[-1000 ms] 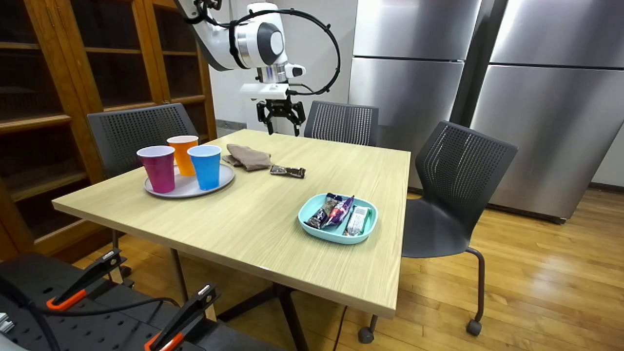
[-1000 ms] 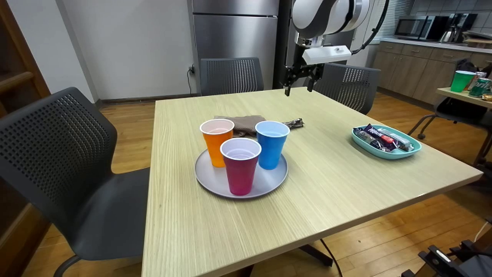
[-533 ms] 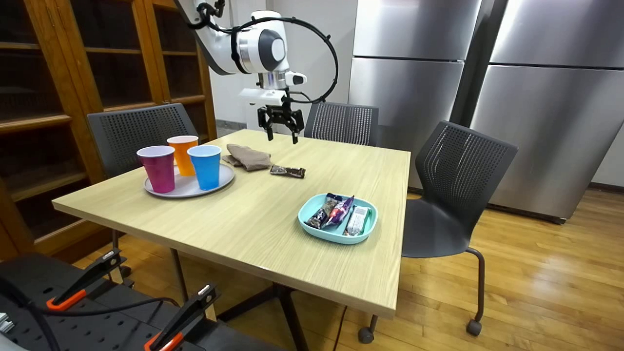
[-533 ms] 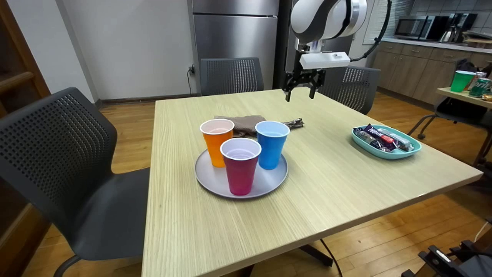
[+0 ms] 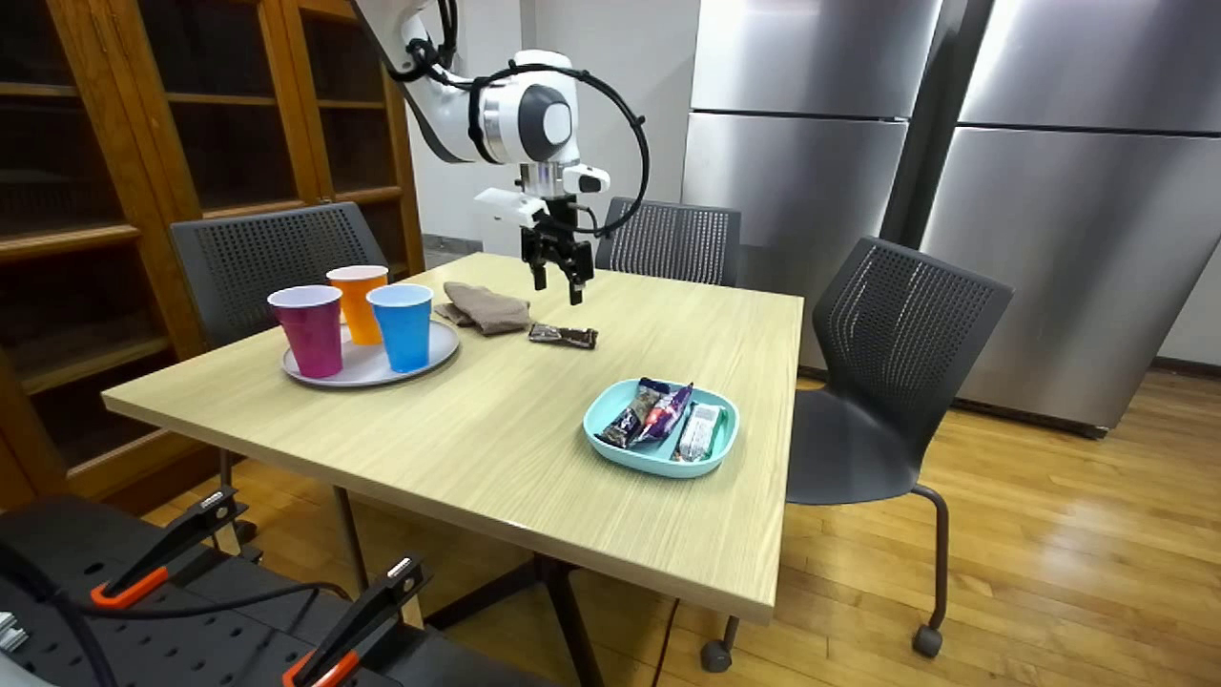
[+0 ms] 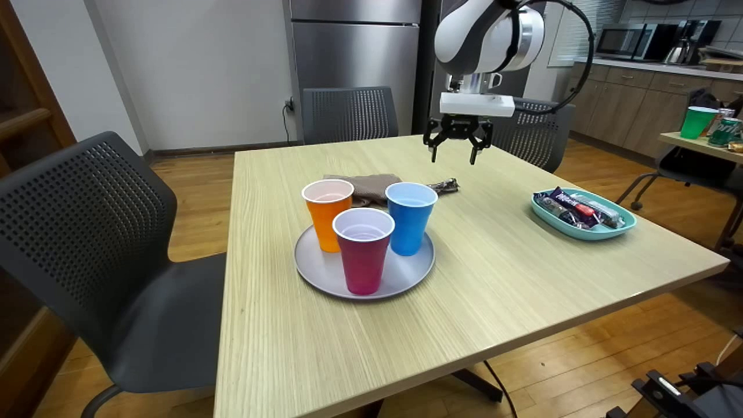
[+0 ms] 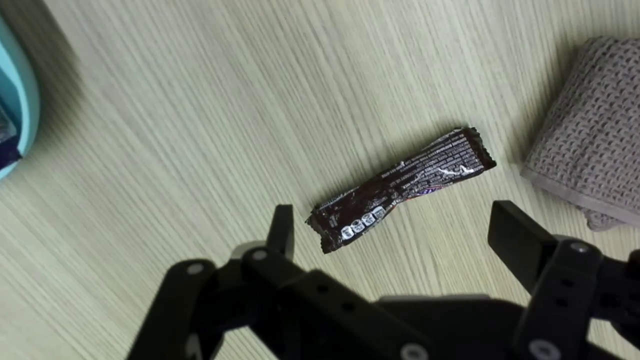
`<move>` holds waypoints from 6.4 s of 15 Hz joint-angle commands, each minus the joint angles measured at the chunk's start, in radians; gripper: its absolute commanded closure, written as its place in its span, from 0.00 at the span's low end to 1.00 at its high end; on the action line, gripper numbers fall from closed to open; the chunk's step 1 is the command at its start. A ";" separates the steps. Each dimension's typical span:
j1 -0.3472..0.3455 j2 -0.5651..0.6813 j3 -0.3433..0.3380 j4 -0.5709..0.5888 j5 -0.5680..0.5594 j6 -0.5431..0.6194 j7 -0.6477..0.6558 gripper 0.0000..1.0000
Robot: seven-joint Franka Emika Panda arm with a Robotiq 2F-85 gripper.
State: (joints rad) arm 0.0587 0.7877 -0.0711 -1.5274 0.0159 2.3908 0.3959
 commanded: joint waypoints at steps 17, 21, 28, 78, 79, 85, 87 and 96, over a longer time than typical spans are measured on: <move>0.051 0.155 -0.062 0.157 0.095 -0.034 0.505 0.00; 0.048 0.180 -0.065 0.178 0.091 -0.042 0.543 0.00; 0.046 0.220 -0.071 0.217 0.087 -0.057 0.589 0.00; -0.074 -0.219 -0.082 -0.242 -0.001 -0.066 -0.101 0.97; -0.073 -0.232 -0.093 -0.274 -0.029 -0.041 -0.121 0.97; -0.091 -0.318 -0.112 -0.452 -0.133 0.070 -0.221 0.97; -0.097 -0.344 -0.120 -0.505 -0.156 0.099 -0.251 0.97; -0.123 -0.372 -0.148 -0.622 -0.230 0.216 -0.318 0.97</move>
State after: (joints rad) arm -0.0587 0.4552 -0.2149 -2.0979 -0.1807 2.5735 0.0941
